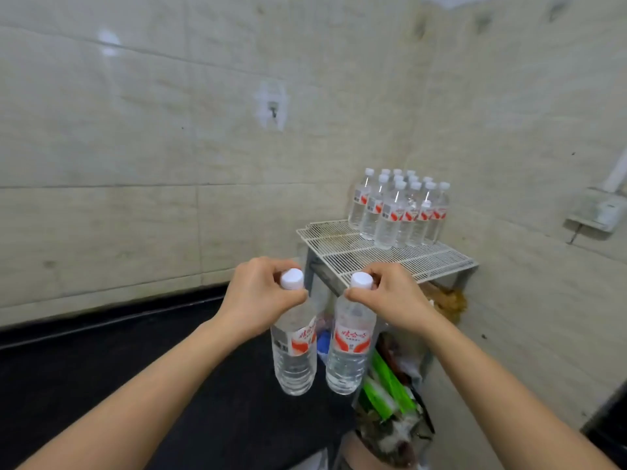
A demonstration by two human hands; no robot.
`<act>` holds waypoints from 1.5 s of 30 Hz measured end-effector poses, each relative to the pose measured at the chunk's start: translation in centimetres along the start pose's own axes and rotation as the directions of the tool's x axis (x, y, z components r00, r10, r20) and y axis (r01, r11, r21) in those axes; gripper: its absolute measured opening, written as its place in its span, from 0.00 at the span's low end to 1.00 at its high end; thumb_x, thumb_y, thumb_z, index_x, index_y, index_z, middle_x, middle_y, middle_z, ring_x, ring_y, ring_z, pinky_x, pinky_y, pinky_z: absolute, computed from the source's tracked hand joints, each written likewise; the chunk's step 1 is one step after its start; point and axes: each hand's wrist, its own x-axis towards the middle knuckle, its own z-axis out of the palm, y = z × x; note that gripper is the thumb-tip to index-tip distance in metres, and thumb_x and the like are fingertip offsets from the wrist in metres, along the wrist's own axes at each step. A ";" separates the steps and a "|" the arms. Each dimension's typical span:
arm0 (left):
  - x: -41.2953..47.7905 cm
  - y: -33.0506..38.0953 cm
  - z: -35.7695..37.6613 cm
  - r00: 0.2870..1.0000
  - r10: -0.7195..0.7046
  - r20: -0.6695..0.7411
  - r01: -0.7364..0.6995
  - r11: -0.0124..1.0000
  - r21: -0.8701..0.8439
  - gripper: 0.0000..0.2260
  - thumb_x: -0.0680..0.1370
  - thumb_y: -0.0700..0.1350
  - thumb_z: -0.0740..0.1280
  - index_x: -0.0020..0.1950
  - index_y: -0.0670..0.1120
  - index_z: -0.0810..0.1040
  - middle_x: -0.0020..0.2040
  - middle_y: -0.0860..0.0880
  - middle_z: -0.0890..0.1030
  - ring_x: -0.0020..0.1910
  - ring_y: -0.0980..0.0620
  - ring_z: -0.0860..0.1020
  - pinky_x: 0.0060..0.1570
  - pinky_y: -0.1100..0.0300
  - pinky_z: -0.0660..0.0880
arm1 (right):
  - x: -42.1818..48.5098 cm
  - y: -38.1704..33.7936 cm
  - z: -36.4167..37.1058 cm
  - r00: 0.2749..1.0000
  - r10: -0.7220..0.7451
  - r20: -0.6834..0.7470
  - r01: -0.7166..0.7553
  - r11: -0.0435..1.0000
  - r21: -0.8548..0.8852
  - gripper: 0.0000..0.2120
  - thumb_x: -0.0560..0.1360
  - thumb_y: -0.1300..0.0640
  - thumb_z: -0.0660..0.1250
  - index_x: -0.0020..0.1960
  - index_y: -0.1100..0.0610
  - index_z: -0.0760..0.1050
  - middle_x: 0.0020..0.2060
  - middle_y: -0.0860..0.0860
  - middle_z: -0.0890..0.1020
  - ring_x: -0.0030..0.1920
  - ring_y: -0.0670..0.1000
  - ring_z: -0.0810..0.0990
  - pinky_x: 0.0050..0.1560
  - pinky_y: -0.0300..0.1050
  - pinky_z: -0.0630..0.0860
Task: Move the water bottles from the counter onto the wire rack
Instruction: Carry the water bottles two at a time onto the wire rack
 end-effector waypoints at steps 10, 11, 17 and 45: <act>14.1 8.3 10.6 0.986 0.163 0.037 -0.148 0.956 -0.255 0.10 0.65 0.41 0.77 0.35 0.57 0.83 0.37 0.59 0.85 0.30 0.64 0.76 0.33 0.67 0.75 | 8.8 8.3 -14.2 0.976 0.029 -0.216 -0.022 0.999 0.034 0.09 0.66 0.56 0.77 0.36 0.60 0.80 0.26 0.48 0.74 0.26 0.42 0.69 0.30 0.39 0.67; 15.6 9.2 11.5 0.985 0.165 0.052 -0.145 0.950 -0.276 0.10 0.65 0.42 0.77 0.36 0.58 0.83 0.37 0.58 0.85 0.30 0.64 0.76 0.33 0.67 0.75 | 9.6 9.1 -15.5 0.973 0.033 -0.229 -0.028 0.999 0.026 0.09 0.66 0.56 0.77 0.36 0.59 0.80 0.26 0.47 0.75 0.27 0.42 0.69 0.31 0.40 0.67; 23.1 13.0 18.0 0.968 0.213 0.133 -0.169 0.945 -0.279 0.06 0.68 0.42 0.75 0.43 0.48 0.85 0.37 0.47 0.86 0.31 0.59 0.75 0.35 0.59 0.74 | 14.4 14.8 -22.0 0.965 0.061 -0.254 -0.074 0.996 -0.040 0.12 0.67 0.55 0.77 0.30 0.53 0.75 0.24 0.44 0.71 0.25 0.41 0.66 0.28 0.38 0.63; 43.3 17.4 42.1 0.998 0.047 0.045 -0.055 0.980 0.193 0.15 0.73 0.43 0.72 0.59 0.43 0.80 0.38 0.49 0.80 0.30 0.58 0.75 0.34 0.61 0.73 | 39.4 39.4 -27.5 0.997 -0.068 0.042 0.064 0.994 0.093 0.17 0.68 0.55 0.72 0.29 0.53 0.65 0.27 0.47 0.67 0.30 0.48 0.66 0.34 0.45 0.62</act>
